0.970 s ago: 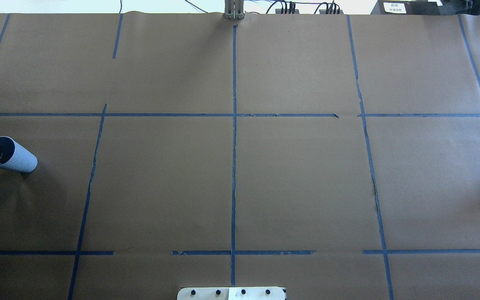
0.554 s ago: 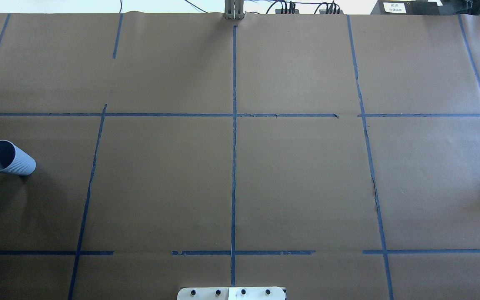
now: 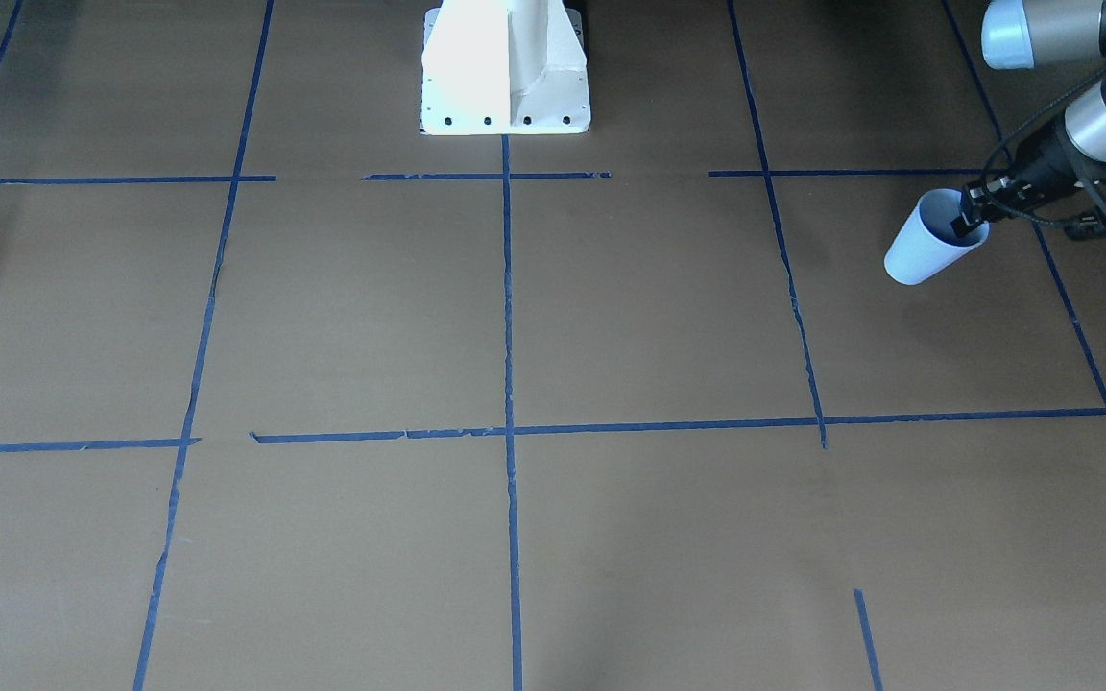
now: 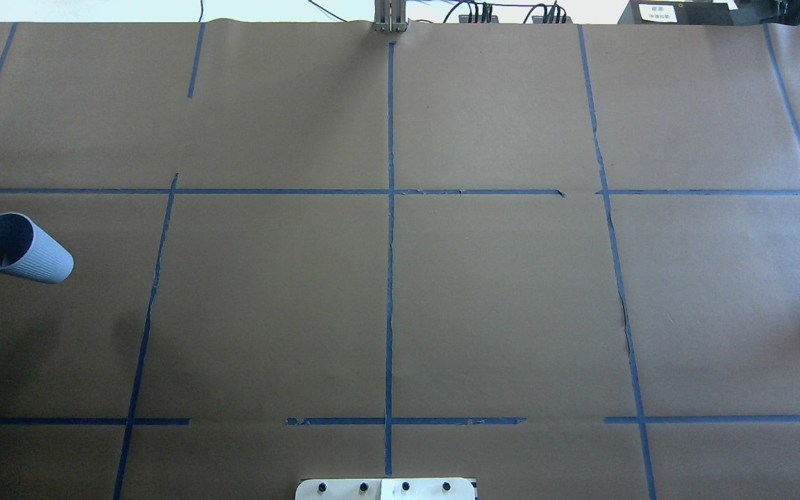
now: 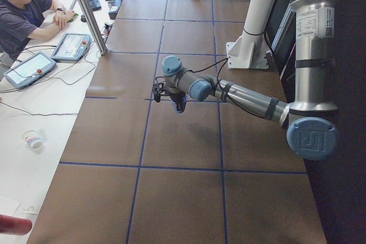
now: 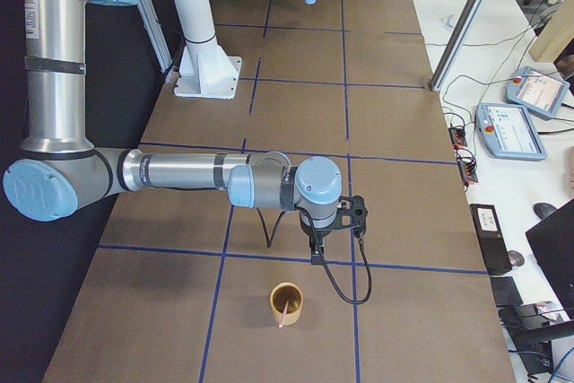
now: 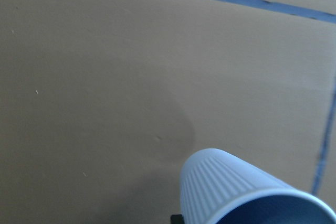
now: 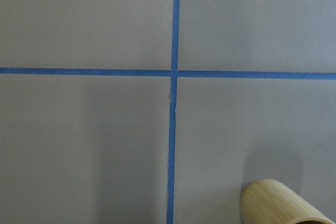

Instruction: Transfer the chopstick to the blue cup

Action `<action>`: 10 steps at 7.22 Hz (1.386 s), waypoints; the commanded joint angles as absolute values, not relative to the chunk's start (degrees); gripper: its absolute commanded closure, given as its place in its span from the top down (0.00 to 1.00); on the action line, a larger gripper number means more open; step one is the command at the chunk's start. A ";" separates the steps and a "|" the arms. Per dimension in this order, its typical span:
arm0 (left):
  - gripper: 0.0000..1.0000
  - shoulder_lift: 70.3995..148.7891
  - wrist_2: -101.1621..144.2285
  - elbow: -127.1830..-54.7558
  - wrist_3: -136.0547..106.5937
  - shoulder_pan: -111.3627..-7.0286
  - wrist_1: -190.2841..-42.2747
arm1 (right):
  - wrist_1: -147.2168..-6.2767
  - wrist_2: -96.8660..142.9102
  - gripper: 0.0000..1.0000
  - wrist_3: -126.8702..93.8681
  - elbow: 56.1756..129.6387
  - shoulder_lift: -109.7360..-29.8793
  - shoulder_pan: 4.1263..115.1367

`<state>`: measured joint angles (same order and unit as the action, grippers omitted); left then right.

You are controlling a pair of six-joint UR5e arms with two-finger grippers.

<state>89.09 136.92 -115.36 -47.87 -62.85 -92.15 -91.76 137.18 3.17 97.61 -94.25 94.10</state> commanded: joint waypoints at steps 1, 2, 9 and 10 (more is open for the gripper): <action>0.00 106.43 136.94 -119.71 -54.52 -60.32 -71.87 | -91.76 137.02 1.00 3.25 98.08 -94.31 94.13; 0.00 113.31 136.41 -118.66 -64.50 -53.42 -70.24 | -91.84 136.67 1.00 3.25 98.43 -94.39 94.13; 0.00 137.00 119.00 -89.77 -91.32 -33.05 -89.74 | -91.84 137.20 1.00 3.16 98.70 -94.22 94.04; 0.00 137.11 119.00 -89.74 -91.32 -32.87 -90.00 | -91.85 137.20 1.00 3.16 98.70 -94.22 94.13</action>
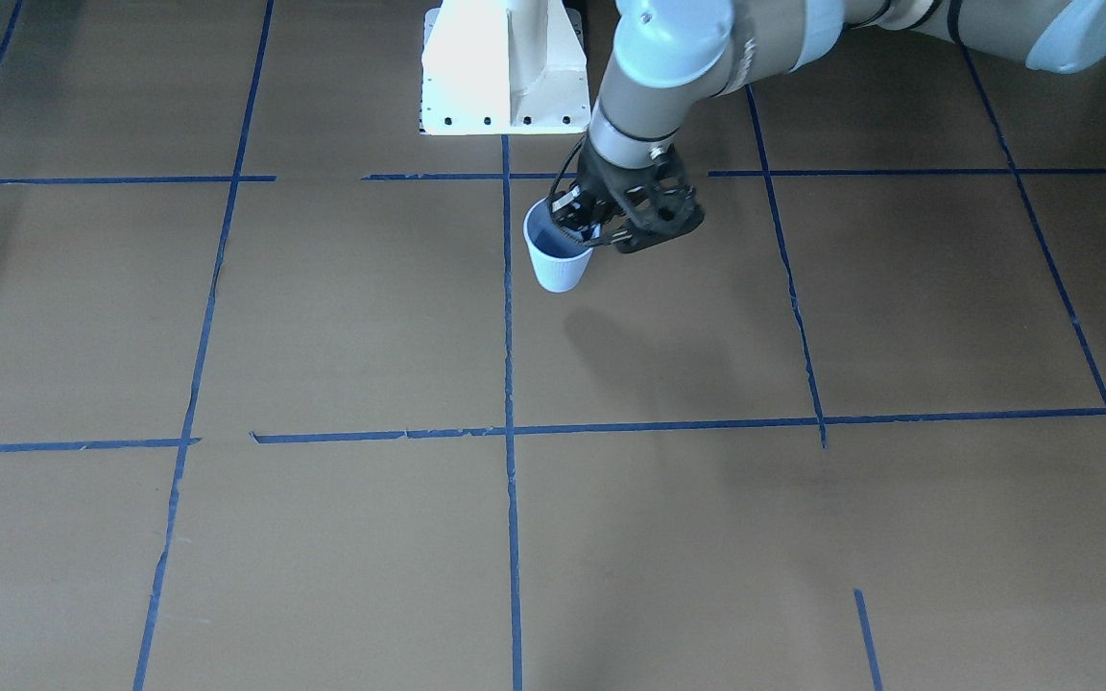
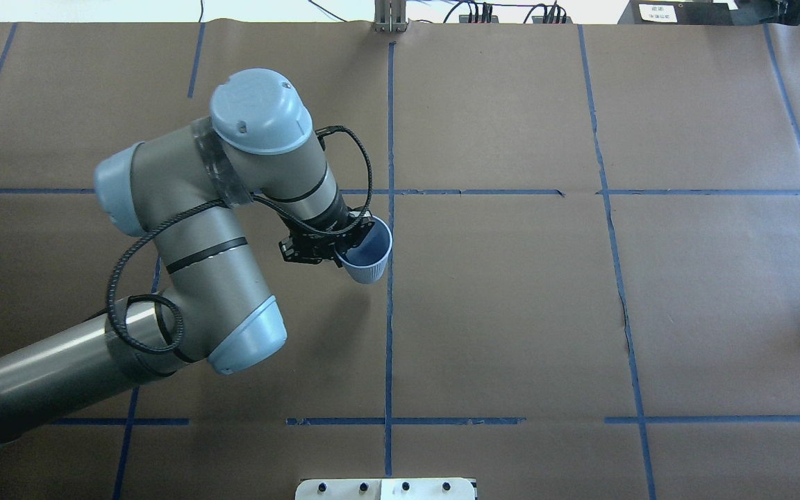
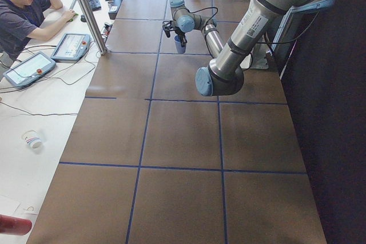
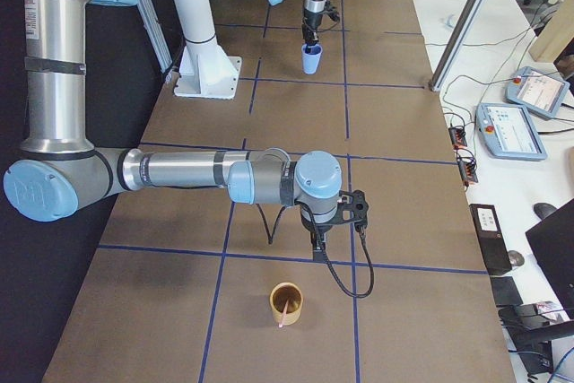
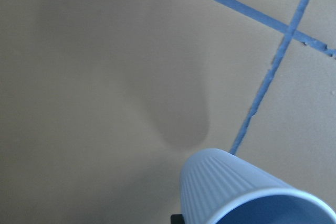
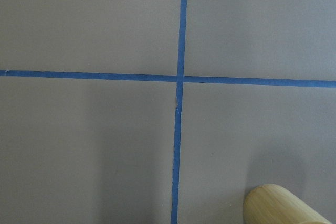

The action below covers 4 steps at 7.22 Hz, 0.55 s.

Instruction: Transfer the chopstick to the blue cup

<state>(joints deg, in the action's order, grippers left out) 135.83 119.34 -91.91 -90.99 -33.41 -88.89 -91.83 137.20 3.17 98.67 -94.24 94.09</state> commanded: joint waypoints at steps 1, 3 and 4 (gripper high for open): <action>0.01 136.94 119.00 -89.65 -91.32 -32.00 -90.09 | -91.85 137.28 1.00 3.16 98.79 -94.22 94.13; 0.03 136.58 118.56 -88.34 -91.32 -31.38 -93.07 | -91.85 137.20 1.00 3.16 98.88 -94.22 94.04; 0.04 136.58 118.56 -88.16 -91.32 -31.38 -93.08 | -91.85 137.20 1.00 3.16 98.96 -94.22 94.13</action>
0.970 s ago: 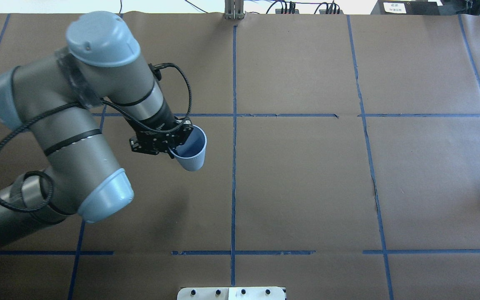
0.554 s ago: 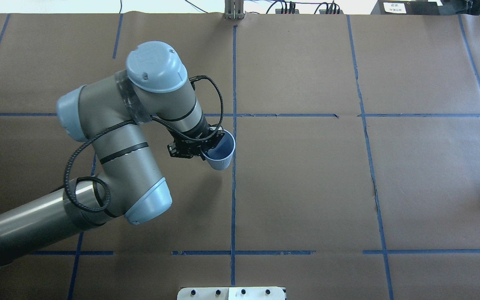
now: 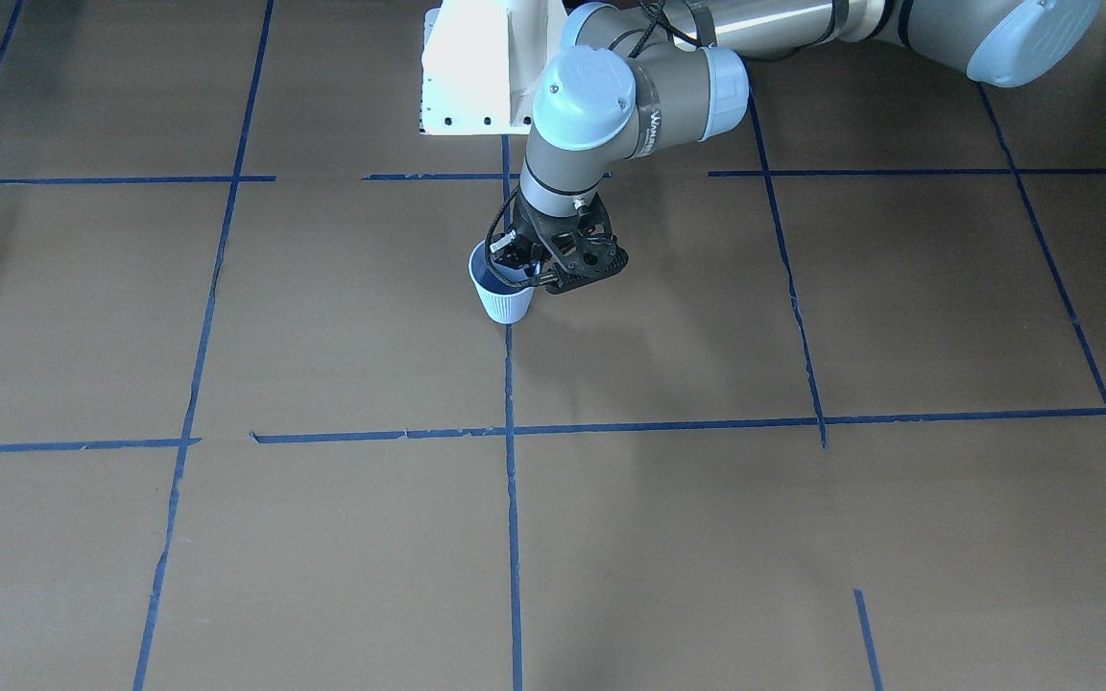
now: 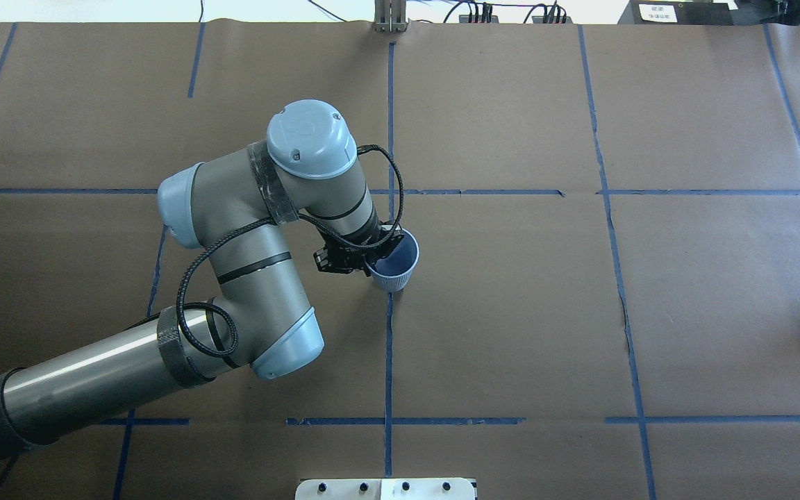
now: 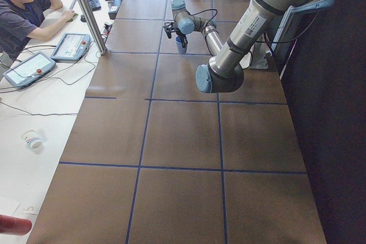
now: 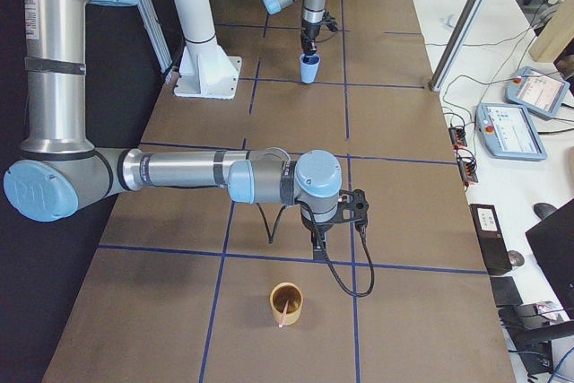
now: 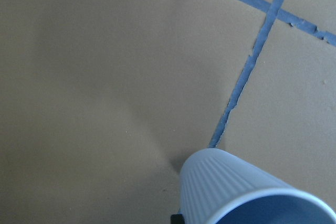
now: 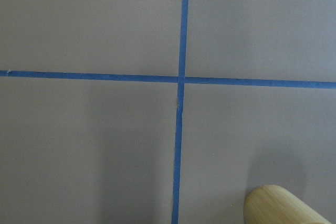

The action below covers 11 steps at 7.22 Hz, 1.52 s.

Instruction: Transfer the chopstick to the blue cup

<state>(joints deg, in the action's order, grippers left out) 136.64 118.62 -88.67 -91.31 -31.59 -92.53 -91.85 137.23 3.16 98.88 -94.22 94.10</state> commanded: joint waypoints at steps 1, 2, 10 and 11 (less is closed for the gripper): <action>0.07 136.58 118.56 -88.07 -91.32 -31.38 -93.08 | -91.76 137.20 1.00 3.16 99.05 -94.22 94.13; 0.33 136.50 118.56 -88.07 -91.14 -31.38 -93.08 | -91.84 137.20 1.00 3.16 99.66 -94.22 94.13; 1.00 127.30 118.04 -112.97 -89.75 -36.81 -81.94 | -91.67 134.74 1.00 2.81 98.97 -93.95 93.78; 1.00 126.05 119.17 -116.33 -84.69 -38.91 -77.56 | -91.67 134.82 1.00 2.64 98.96 -95.09 93.87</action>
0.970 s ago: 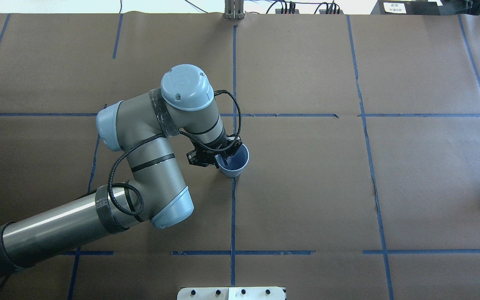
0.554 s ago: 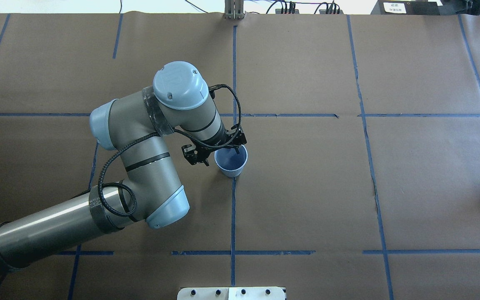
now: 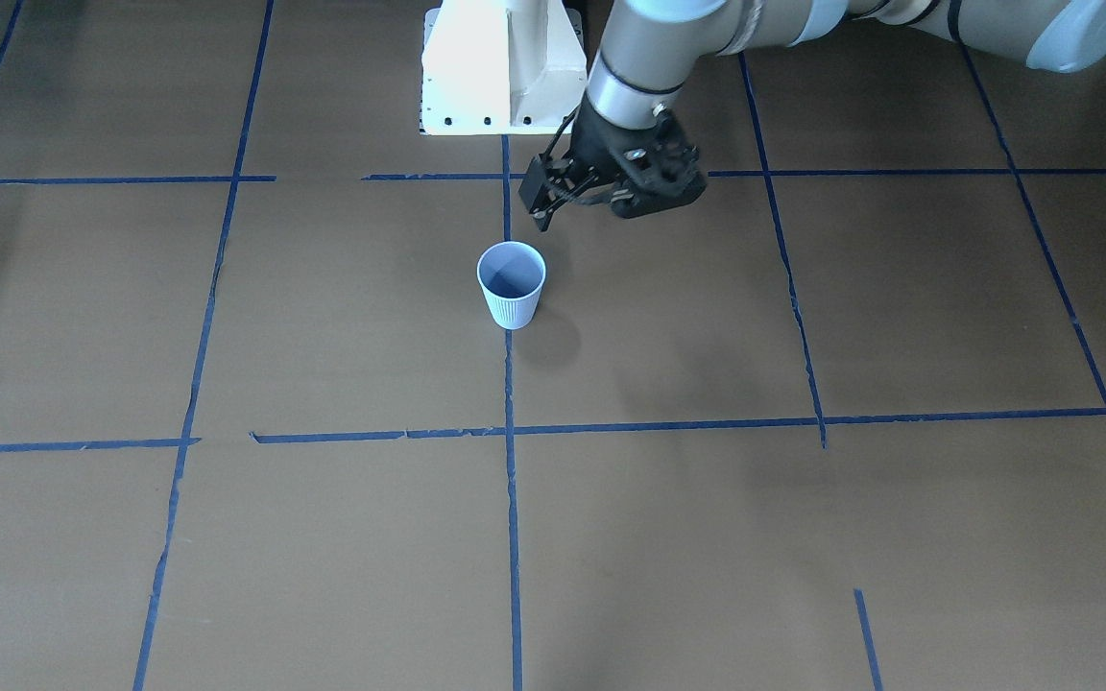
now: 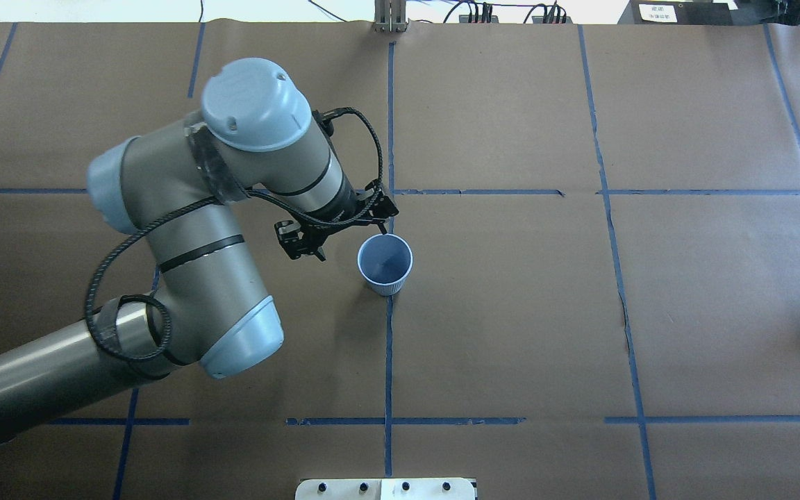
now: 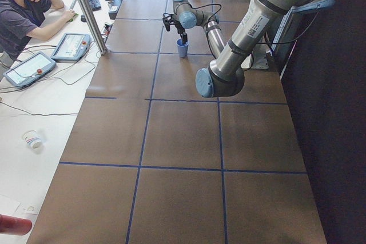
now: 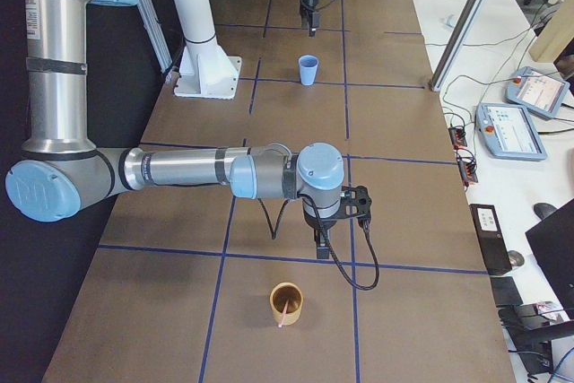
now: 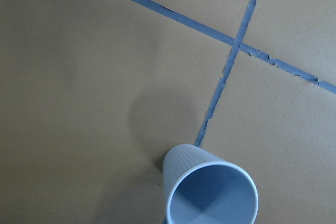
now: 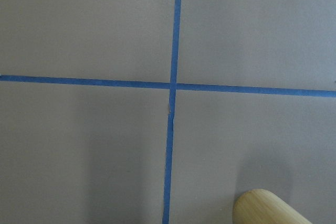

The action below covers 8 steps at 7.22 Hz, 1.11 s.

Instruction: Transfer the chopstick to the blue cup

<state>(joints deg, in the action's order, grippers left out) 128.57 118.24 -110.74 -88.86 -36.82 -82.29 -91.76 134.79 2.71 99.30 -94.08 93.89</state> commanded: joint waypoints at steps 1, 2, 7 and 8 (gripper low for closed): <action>1.00 125.77 121.01 -117.50 -79.42 -42.15 -73.60 | -89.06 134.65 1.00 3.16 98.96 -98.06 94.04; 1.00 124.73 121.55 -117.68 -78.06 -43.67 -73.39 | -81.90 133.87 1.00 2.38 98.70 -102.00 94.13; 1.00 124.89 121.64 -117.60 -77.87 -43.95 -73.48 | -79.98 135.25 1.00 2.11 89.41 -104.33 104.13; 1.00 124.98 121.64 -117.60 -77.87 -43.86 -73.48 | -79.55 135.70 1.00 2.11 88.34 -104.59 104.32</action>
